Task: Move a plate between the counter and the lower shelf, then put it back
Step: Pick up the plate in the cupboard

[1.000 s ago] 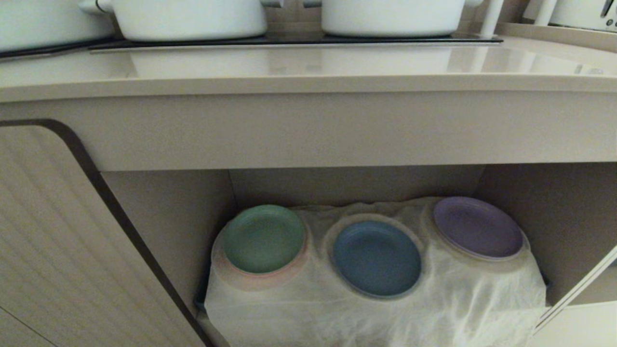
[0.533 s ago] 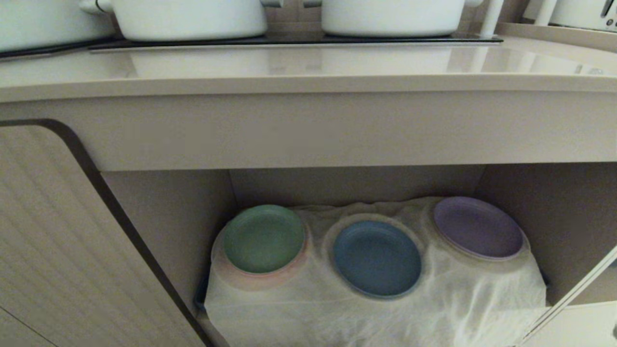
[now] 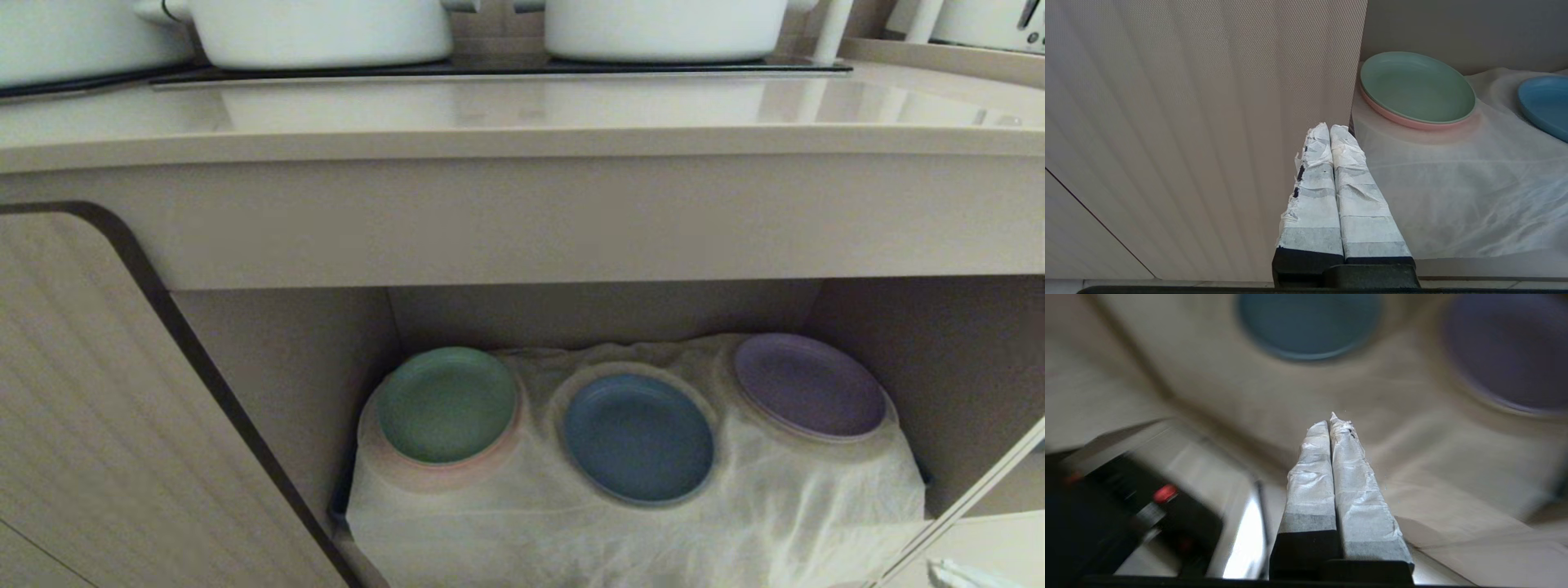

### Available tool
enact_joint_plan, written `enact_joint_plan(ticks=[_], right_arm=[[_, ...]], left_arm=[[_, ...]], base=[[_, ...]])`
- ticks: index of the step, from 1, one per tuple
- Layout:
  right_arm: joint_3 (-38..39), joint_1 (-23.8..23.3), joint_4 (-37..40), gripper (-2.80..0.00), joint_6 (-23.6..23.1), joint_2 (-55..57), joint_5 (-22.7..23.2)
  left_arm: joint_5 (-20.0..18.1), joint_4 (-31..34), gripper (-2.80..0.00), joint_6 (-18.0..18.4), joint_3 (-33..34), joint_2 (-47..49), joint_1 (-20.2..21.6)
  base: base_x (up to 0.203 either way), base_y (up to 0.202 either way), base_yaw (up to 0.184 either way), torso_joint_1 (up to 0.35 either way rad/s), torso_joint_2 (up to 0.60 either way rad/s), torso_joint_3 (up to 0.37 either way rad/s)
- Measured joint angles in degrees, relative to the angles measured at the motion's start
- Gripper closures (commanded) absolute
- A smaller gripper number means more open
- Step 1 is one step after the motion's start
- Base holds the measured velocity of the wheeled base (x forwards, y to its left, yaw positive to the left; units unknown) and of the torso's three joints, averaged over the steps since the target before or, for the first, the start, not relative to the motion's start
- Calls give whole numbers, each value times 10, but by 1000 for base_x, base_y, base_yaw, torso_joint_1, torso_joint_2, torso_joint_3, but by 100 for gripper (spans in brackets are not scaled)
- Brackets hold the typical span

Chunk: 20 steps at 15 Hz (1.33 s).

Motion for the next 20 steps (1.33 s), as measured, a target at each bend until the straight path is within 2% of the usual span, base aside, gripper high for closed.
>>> enact_joint_plan(ticks=[5, 13, 14, 20], right_arm=[[-66, 83, -2, 0, 0, 147, 15], [-117, 103, -5, 0, 2, 322, 32], [-123, 103, -6, -280, 3, 337, 32], [-154, 103, -6, -280, 3, 404, 32]], left_arm=[[0, 0, 0, 0, 0, 0, 0], [0, 0, 0, 0, 0, 0, 0], [0, 0, 0, 0, 0, 0, 0], [0, 0, 0, 0, 0, 0, 0]], base=[[0, 0, 0, 0, 0, 0], [0, 0, 0, 0, 0, 0], [0, 0, 0, 0, 0, 0], [0, 0, 0, 0, 0, 0]])
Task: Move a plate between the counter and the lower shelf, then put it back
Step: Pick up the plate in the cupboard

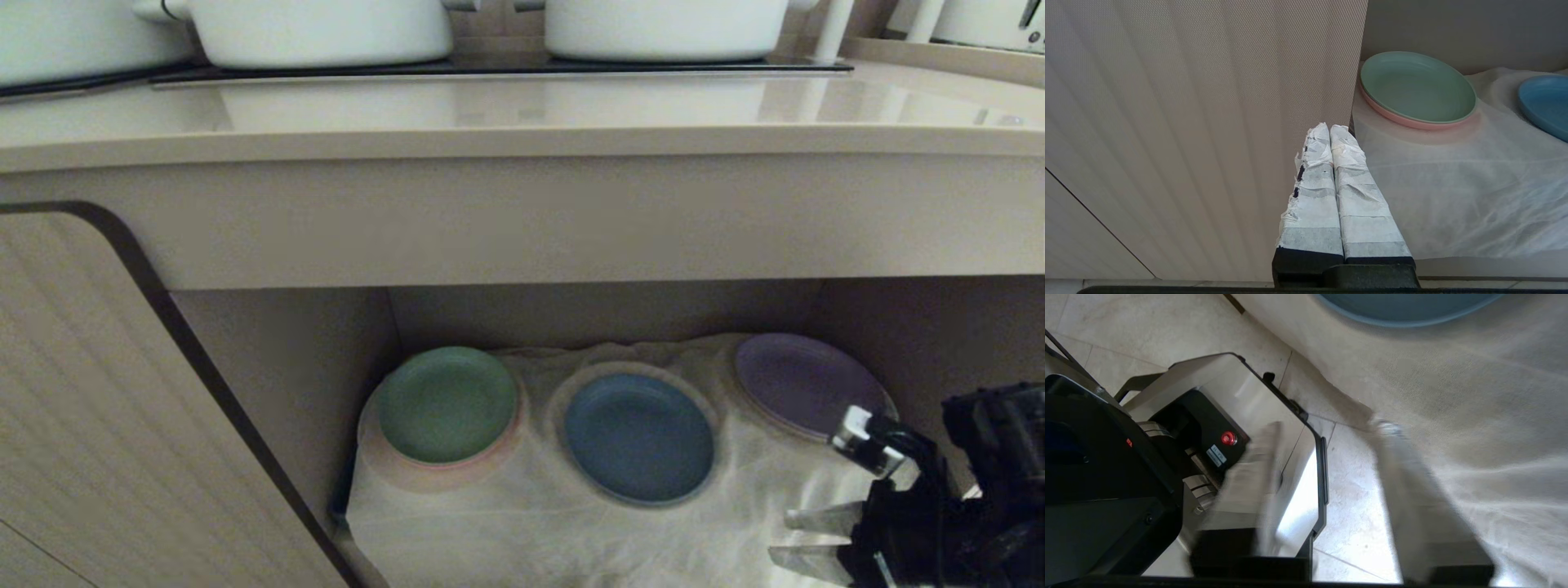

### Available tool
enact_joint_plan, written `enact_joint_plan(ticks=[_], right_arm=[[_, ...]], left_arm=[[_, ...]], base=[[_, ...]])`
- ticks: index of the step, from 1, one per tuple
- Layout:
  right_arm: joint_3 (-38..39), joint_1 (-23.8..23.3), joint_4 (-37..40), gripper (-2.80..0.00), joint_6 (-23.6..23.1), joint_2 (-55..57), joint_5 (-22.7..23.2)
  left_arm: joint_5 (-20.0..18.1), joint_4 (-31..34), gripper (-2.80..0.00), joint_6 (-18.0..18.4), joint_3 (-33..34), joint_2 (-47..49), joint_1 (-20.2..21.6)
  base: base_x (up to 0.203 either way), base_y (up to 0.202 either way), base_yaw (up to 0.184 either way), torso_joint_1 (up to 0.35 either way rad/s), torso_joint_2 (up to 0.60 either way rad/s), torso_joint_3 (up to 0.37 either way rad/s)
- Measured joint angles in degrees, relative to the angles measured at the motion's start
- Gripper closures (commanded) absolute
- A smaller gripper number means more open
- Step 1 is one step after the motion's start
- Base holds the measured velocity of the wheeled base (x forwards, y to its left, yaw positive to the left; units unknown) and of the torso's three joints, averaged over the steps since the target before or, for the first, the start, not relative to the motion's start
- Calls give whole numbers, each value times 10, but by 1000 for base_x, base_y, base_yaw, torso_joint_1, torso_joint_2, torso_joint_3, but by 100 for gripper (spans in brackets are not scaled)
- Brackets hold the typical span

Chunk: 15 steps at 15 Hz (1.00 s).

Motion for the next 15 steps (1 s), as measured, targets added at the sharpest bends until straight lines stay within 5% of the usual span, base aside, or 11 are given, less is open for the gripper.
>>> enact_joint_plan(ticks=[6, 15], right_arm=[[-34, 0, 6, -280, 20, 57, -2], [-117, 47, 2, -280, 185, 148, -42]], left_arm=[[0, 0, 0, 0, 0, 0, 0], [0, 0, 0, 0, 0, 0, 0]], base=[[0, 0, 0, 0, 0, 0], [0, 0, 0, 0, 0, 0]])
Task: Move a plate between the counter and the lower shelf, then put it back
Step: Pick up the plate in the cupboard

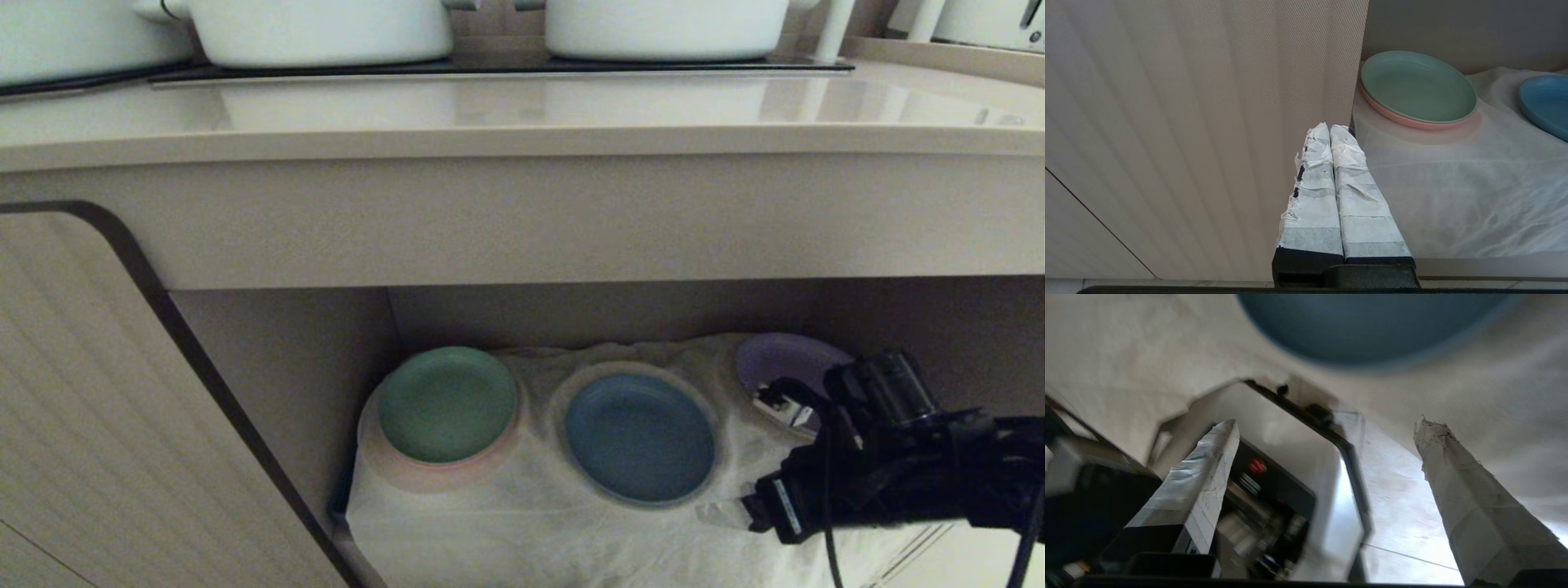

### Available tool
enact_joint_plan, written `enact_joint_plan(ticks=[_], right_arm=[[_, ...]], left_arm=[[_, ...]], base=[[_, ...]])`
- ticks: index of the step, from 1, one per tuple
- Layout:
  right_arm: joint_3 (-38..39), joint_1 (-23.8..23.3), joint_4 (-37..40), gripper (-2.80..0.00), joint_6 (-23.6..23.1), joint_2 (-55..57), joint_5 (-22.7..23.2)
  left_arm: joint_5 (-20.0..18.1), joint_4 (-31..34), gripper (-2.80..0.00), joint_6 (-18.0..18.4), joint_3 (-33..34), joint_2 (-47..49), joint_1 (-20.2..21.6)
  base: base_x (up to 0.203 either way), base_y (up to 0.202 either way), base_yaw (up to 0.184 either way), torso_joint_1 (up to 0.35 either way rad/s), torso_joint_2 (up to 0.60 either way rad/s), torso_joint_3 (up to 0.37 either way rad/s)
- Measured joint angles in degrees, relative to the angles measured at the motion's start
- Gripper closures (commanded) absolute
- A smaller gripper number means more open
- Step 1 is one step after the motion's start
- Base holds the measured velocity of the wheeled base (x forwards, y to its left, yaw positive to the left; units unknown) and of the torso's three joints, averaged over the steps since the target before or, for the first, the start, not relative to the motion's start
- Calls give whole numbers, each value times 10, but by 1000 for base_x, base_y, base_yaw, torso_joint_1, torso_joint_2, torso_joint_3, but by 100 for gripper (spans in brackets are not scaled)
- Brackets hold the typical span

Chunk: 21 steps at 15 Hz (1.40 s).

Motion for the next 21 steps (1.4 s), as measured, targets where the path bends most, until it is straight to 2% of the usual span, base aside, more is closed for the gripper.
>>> enact_joint_plan(ticks=[7, 9, 14, 17, 21], right_arm=[[-66, 42, -19, -280, 134, 72, -103], [-74, 48, -27, -280, 160, 86, -117], [-90, 51, -39, -280, 172, 111, -143], [-105, 52, -41, -280, 198, 121, -148], [-109, 52, -48, -280, 210, 128, -155]], left_arm=[[0, 0, 0, 0, 0, 0, 0], [0, 0, 0, 0, 0, 0, 0], [0, 0, 0, 0, 0, 0, 0], [0, 0, 0, 0, 0, 0, 0], [0, 0, 0, 0, 0, 0, 0]], base=[[0, 0, 0, 0, 0, 0], [0, 0, 0, 0, 0, 0], [0, 0, 0, 0, 0, 0], [0, 0, 0, 0, 0, 0], [0, 0, 0, 0, 0, 0]])
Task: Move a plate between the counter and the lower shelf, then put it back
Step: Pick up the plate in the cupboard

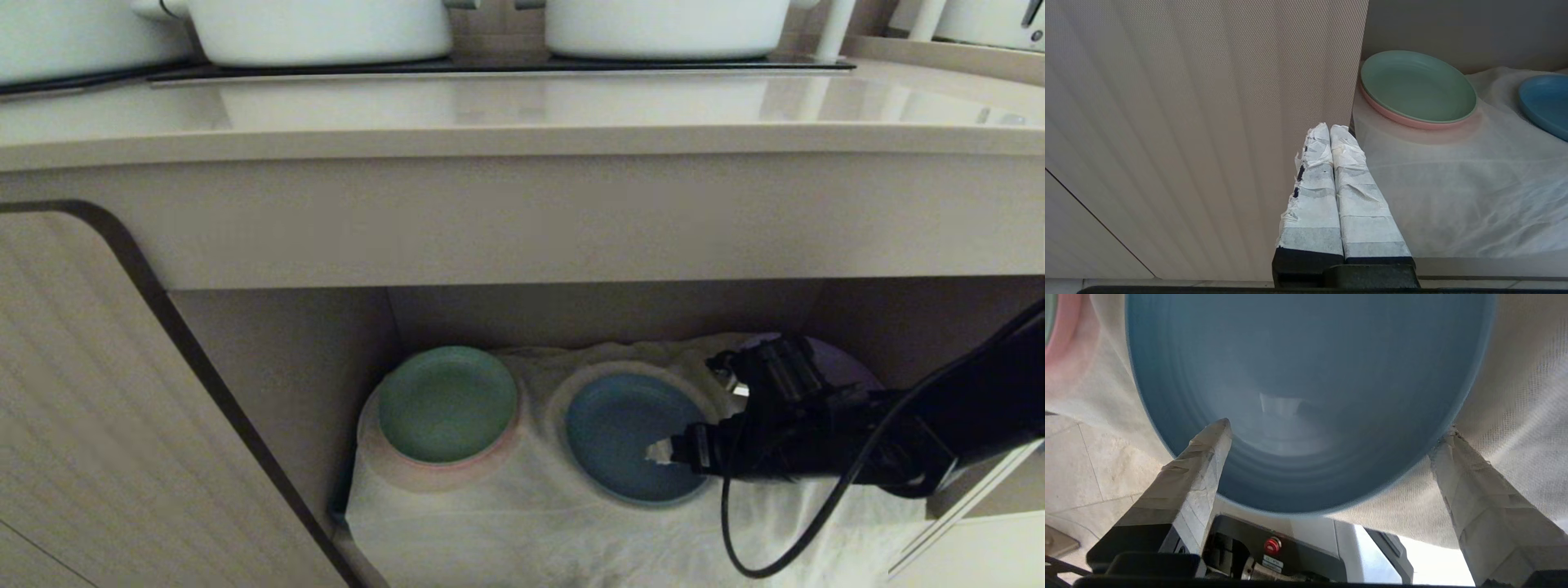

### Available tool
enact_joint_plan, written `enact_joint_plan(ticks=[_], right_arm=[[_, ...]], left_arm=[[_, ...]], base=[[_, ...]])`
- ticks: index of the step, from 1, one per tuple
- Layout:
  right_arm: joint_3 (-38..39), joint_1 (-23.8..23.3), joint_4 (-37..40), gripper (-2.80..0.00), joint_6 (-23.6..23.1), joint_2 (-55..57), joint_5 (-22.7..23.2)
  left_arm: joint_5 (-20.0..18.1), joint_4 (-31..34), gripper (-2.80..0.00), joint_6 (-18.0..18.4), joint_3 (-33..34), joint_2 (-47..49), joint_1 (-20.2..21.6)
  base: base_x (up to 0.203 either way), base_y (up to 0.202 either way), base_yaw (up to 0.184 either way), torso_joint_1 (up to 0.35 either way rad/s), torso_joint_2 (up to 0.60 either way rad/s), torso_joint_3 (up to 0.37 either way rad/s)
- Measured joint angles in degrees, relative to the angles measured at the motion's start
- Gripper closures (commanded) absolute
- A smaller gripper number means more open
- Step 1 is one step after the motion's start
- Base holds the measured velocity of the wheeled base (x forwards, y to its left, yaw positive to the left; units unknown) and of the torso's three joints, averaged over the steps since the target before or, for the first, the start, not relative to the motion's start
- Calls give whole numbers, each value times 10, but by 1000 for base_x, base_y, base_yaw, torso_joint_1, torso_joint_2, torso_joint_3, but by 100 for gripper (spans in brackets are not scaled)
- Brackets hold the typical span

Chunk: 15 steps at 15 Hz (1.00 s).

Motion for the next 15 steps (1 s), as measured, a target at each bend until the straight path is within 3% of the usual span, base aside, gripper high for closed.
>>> enact_joint_plan(ticks=[11, 12, 15], right_arm=[[-2, 0, -6, -280, 1, 12, -25], [-1, 0, -6, 0, 1, 13, -25], [2, 0, -3, 0, 1, 13, -27]], left_arm=[[0, 0, 0, 0, 0, 0, 0], [0, 0, 0, 0, 0, 0, 0], [0, 0, 0, 0, 0, 0, 0]], base=[[0, 0, 0, 0, 0, 0], [0, 0, 0, 0, 0, 0], [0, 0, 0, 0, 0, 0]])
